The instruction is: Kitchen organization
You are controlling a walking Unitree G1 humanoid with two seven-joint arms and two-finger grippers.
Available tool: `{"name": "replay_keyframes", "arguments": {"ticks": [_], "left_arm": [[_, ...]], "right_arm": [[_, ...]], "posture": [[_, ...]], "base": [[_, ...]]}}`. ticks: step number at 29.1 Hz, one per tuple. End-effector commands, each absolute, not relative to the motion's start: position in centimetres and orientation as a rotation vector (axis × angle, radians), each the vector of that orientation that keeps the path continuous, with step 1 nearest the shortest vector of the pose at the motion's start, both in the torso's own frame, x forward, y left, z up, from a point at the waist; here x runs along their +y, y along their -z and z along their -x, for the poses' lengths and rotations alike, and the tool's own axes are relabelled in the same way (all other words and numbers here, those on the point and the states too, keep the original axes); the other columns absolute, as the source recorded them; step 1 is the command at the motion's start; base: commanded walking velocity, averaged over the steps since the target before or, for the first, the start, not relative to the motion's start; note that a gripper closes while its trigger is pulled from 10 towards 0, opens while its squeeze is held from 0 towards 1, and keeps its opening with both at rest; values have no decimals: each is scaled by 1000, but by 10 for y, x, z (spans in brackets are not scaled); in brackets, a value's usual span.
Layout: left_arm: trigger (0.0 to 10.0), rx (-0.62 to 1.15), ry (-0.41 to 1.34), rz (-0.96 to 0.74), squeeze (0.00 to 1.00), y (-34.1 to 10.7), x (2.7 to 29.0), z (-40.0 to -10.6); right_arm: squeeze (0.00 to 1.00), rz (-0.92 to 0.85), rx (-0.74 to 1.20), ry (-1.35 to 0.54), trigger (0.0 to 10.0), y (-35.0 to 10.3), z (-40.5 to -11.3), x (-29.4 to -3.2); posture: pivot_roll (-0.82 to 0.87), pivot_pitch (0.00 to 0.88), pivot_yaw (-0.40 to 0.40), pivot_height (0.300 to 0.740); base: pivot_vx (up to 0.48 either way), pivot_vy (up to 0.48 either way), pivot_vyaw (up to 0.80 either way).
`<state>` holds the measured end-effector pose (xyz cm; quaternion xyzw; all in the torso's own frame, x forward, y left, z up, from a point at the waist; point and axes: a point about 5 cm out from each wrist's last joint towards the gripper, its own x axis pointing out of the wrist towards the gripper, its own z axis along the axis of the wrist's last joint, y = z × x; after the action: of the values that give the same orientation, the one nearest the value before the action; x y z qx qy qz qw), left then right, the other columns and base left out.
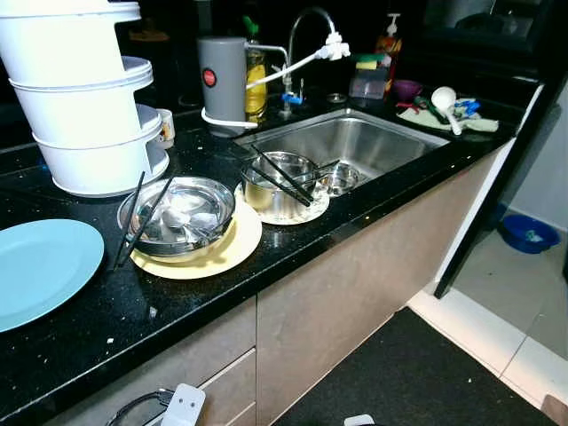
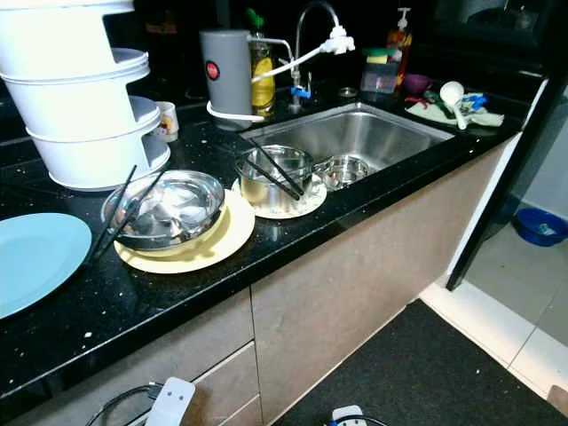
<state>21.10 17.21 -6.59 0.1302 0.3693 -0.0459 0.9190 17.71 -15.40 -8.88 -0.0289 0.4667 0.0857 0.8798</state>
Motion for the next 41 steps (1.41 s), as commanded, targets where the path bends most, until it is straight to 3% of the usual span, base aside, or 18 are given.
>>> {"name": "replay_keyframes", "arguments": {"ticks": [1,4,25,41], "left_arm": [[10000,768,87,-279,0,66,178,-210],[10000,765,79,-281,0,65,179,-211],[10000,762,15,-233,0,65,184,-209],[10000,846,79,-174,0,74,178,-199]], "right_arm": [[0,60,969,-183,10000,89,-177,-153],[0,60,967,-184,10000,89,-177,-153],[0,81,952,-263,10000,85,-184,-144],[0,77,976,-355,10000,88,-178,-134]], "posture": [[-32,65,-22,740],[-32,65,-22,740],[-23,81,-27,740],[-12,85,-35,740]], "base": [[0,-480,0],[0,-480,0],[0,0,0],[0,0,780]]}}
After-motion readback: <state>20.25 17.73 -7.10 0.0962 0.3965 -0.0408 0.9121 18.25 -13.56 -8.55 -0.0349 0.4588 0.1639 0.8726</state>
